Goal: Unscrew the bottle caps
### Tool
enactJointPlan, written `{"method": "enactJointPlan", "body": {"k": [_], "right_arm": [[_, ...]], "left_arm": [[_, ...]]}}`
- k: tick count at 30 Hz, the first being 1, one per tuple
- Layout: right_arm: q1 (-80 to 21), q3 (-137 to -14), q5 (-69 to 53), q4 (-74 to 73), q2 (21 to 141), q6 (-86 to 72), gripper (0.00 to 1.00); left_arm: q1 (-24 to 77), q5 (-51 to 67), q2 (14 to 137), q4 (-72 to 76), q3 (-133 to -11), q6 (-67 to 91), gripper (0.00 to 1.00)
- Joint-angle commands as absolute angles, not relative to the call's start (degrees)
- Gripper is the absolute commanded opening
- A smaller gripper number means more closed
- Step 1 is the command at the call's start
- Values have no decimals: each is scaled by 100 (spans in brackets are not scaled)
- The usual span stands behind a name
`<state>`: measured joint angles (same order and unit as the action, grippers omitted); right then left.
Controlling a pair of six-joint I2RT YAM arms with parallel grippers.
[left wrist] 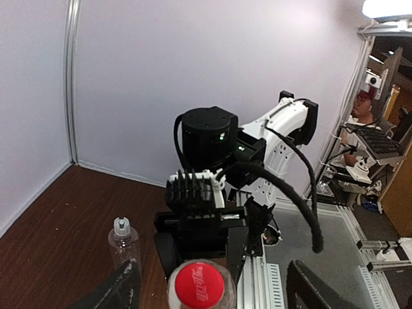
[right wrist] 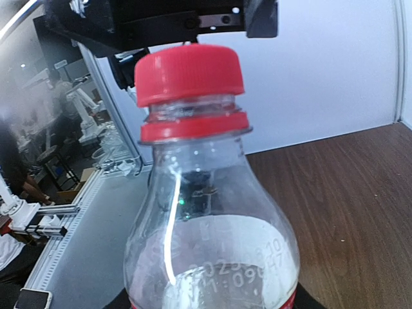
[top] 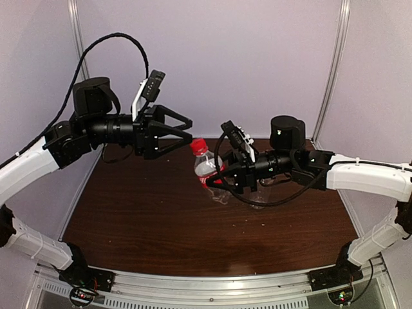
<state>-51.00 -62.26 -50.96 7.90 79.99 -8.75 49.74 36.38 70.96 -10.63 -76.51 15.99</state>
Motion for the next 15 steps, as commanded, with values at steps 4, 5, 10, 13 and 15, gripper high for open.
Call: {"method": "enactJointPlan", "body": {"k": [4, 5, 10, 13, 15], "right_arm": [[-5089, -6424, -6275, 1317, 8115, -1298, 26], [-5089, -6432, -6337, 1349, 8130, -1339, 26], [-5089, -6451, -6509, 1497, 8212, -1488, 26], [-5089, -6459, -6536, 1574, 8260, -1531, 26], [-5089, -6474, -6545, 1590, 8277, -1545, 26]], "left_arm": [[4471, 5612, 7299, -632, -7883, 1158, 78], [4473, 5708, 7367, -640, -7932, 1140, 77], [4473, 6158, 7644, -546, -8076, 1179, 76], [4481, 6349, 7719, -493, -8057, 1191, 75], [4478, 6370, 7725, -487, -8007, 1163, 75]]}}
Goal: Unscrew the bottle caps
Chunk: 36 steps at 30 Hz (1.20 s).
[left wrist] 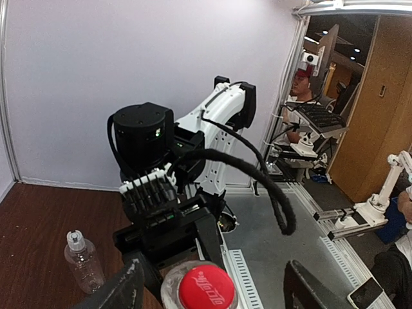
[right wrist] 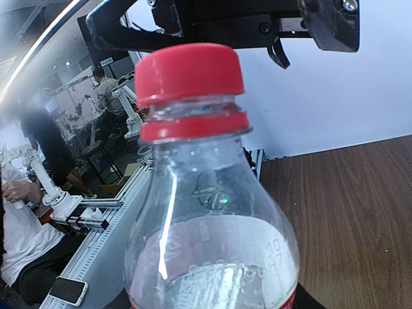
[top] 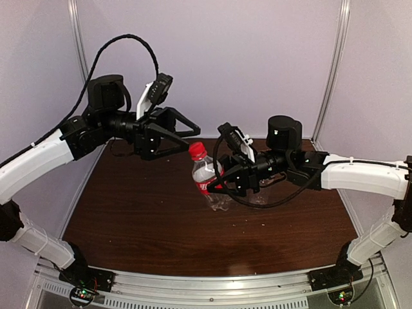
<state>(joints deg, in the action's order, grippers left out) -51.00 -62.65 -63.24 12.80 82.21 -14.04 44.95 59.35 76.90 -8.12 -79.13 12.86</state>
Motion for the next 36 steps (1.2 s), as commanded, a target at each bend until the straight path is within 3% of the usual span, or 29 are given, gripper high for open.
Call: {"method": "enactJointPlan", "body": {"k": [1, 18, 36], "right_arm": [[-5089, -6481, -6547, 1601, 8291, -1554, 26], [-5086, -6495, -6540, 1805, 8342, -1722, 26], [-5067, -6507, -6033, 1354, 8300, -1477, 24]], "left_arm": [[4480, 6368, 7726, -456, -7974, 1158, 75], [4544, 6196, 7811, -417, -7742, 1130, 62], [4559, 5854, 7903, -369, -7736, 1248, 25]]}}
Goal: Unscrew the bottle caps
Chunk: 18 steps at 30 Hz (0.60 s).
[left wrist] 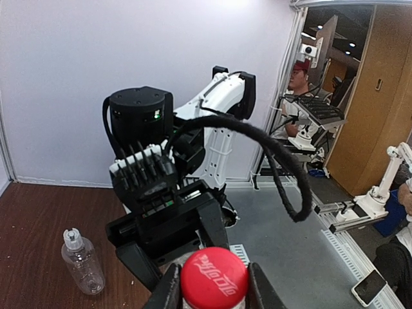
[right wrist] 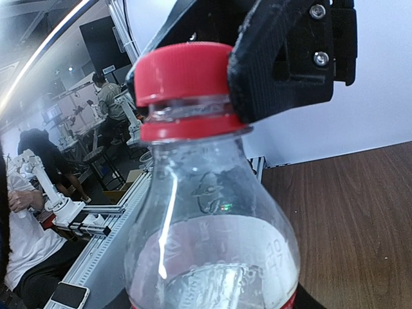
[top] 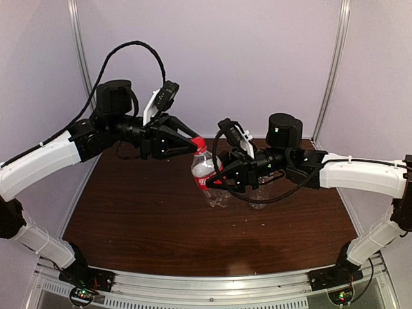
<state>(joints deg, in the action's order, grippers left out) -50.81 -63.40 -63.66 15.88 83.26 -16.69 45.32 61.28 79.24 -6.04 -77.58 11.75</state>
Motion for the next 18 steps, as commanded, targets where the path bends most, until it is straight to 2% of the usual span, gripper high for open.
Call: {"method": "enactJointPlan", "body": {"k": [1, 5, 9, 13, 18], "right_arm": [[-5064, -6538, -5878, 1218, 8285, -1404, 24], [-5054, -6666, -4784, 527, 8167, -1058, 23], [-5068, -6693, -3208, 144, 8063, -903, 23], [-5082, -6618, -2385, 264, 8025, -939, 23], [-5115, -6426, -2175, 630, 7927, -1006, 23]], "left_arm": [[4561, 5724, 7871, -369, -7716, 1282, 23], [4574, 4708, 7696, -472, -7669, 1601, 19], [4876, 2567, 7557, -849, -7788, 2273, 17], [5419, 821, 7656, -1149, -8066, 2880, 17], [5586, 521, 7907, -1223, -8358, 3116, 16]]}}
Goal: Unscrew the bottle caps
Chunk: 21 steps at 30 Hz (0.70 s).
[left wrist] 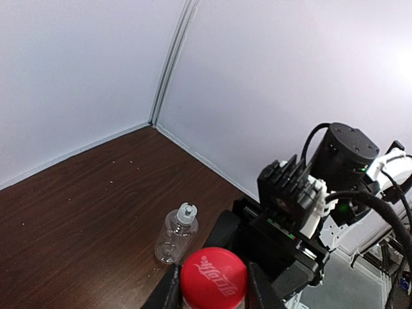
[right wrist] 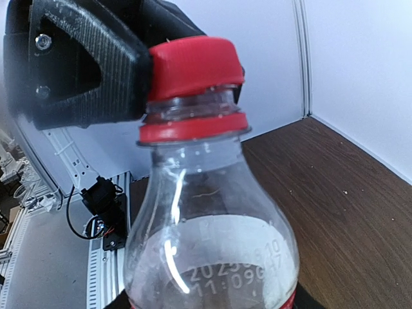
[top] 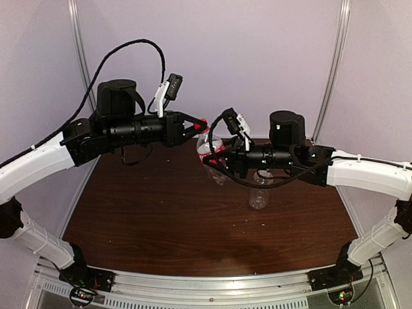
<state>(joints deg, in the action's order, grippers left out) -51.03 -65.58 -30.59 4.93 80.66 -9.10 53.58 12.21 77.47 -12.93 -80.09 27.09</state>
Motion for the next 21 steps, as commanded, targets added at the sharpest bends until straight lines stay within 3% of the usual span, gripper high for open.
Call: {"method": "enactJointPlan", "body": {"k": [1, 8, 21], "right_arm": [[-5115, -6395, -2189, 667, 7901, -996, 23], [-5115, -6253, -2474, 762, 7869, -935, 22], [-5111, -6162, -3513, 1139, 7840, -896, 22]], "left_arm": [[5592, 557, 7936, -1224, -8385, 3124, 16], [5589, 716, 7910, -1064, -8284, 3148, 20], [5576, 1355, 7921, -776, -8113, 3103, 37]]}}
